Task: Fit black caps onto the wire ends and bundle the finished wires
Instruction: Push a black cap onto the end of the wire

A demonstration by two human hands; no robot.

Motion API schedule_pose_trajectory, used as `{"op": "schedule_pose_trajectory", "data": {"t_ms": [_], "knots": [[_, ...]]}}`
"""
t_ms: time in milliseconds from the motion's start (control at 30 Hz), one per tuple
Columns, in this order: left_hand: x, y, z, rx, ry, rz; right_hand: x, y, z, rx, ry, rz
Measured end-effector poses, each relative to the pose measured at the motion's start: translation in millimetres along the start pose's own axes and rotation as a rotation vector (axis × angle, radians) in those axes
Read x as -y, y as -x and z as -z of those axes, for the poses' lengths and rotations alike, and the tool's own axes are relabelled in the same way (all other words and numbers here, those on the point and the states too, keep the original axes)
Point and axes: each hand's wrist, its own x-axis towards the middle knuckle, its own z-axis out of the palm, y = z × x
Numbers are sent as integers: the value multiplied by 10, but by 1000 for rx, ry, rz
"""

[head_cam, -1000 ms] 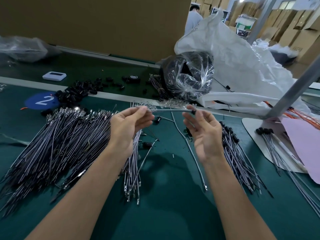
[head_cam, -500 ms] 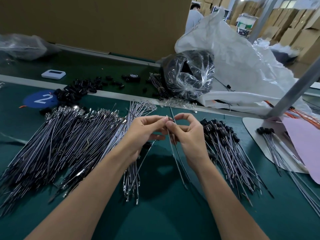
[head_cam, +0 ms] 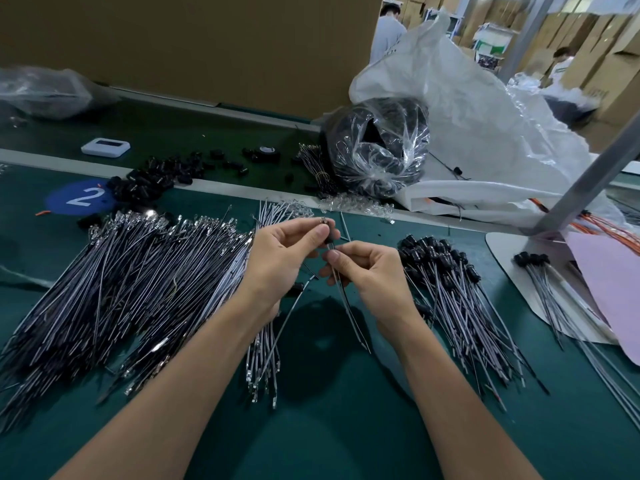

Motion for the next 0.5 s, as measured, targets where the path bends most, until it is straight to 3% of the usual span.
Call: {"op": "schedule_pose_trajectory", "data": {"t_ms": [167,500], "knots": [[0,22,-22,34,-25,-10,-6,-6,-9,-27,-35,4],[-50,25,3,-74,88,20,-38,-9,-41,-31,-10,15]]}}
